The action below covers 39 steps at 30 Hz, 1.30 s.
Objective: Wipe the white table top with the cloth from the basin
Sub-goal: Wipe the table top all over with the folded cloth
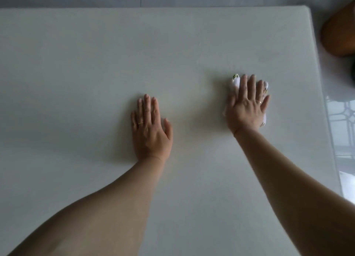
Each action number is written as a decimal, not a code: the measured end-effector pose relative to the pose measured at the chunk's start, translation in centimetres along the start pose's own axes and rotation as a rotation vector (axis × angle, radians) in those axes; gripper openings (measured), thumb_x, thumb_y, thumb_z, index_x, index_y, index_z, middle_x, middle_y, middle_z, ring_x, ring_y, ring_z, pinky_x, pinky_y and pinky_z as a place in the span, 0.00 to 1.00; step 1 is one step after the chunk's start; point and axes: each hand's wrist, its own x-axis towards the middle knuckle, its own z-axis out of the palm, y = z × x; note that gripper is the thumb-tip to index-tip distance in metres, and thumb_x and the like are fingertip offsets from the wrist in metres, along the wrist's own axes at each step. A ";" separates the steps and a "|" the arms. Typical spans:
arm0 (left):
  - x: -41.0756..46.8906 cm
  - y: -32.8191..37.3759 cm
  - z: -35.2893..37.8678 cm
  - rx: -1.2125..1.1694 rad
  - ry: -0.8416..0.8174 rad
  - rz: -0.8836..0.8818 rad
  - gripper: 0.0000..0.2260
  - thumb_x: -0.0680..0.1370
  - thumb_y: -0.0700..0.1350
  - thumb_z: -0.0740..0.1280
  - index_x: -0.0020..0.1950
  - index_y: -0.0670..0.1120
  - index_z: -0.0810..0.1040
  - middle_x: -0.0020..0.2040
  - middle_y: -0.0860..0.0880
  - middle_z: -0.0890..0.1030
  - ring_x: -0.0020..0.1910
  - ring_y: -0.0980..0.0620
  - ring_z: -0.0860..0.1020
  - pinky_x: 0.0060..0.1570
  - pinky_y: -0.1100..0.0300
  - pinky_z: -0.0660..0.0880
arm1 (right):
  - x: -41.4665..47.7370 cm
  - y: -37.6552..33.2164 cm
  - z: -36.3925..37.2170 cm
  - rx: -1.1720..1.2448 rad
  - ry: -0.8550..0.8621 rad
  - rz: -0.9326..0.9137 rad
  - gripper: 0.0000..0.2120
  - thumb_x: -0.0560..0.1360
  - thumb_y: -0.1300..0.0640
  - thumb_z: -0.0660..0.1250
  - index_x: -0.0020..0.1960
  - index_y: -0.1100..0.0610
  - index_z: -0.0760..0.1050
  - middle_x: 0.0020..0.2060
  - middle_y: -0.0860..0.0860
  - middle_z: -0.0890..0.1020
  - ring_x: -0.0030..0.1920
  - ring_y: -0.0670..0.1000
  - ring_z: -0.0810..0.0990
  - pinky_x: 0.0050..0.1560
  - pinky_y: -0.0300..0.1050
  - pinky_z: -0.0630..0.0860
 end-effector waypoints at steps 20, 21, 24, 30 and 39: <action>0.0 0.0 0.0 0.034 0.007 0.005 0.28 0.76 0.50 0.54 0.75 0.42 0.61 0.76 0.43 0.61 0.75 0.43 0.59 0.73 0.47 0.55 | 7.2 -7.2 0.0 0.031 0.049 0.167 0.29 0.79 0.48 0.48 0.77 0.52 0.45 0.77 0.51 0.47 0.76 0.55 0.41 0.73 0.60 0.38; 0.0 -0.1 0.0 0.035 0.008 0.009 0.28 0.76 0.50 0.55 0.75 0.42 0.61 0.76 0.42 0.61 0.75 0.43 0.59 0.73 0.47 0.55 | 6.4 -9.1 0.5 0.039 0.046 0.147 0.29 0.79 0.48 0.49 0.77 0.52 0.45 0.77 0.52 0.47 0.76 0.56 0.41 0.73 0.60 0.37; 0.0 0.0 0.0 0.042 0.010 0.006 0.28 0.76 0.49 0.55 0.75 0.41 0.62 0.75 0.42 0.62 0.75 0.42 0.60 0.73 0.46 0.56 | 3.1 -13.9 1.7 0.064 0.008 -0.185 0.30 0.78 0.48 0.51 0.77 0.51 0.47 0.77 0.52 0.48 0.76 0.55 0.42 0.72 0.58 0.36; 0.0 -0.3 0.1 0.035 0.011 0.008 0.27 0.76 0.50 0.55 0.75 0.42 0.62 0.76 0.43 0.61 0.75 0.43 0.59 0.73 0.46 0.56 | 6.9 -9.3 0.5 -0.014 -0.026 -0.579 0.27 0.79 0.47 0.53 0.76 0.48 0.53 0.77 0.50 0.54 0.77 0.52 0.48 0.73 0.54 0.43; 0.6 0.5 -0.6 -0.022 0.019 -0.011 0.28 0.75 0.49 0.55 0.73 0.40 0.65 0.74 0.41 0.64 0.74 0.42 0.62 0.72 0.46 0.56 | 10.0 -6.0 0.0 -0.019 0.061 -0.266 0.29 0.76 0.44 0.44 0.77 0.49 0.51 0.77 0.49 0.54 0.77 0.52 0.48 0.75 0.54 0.43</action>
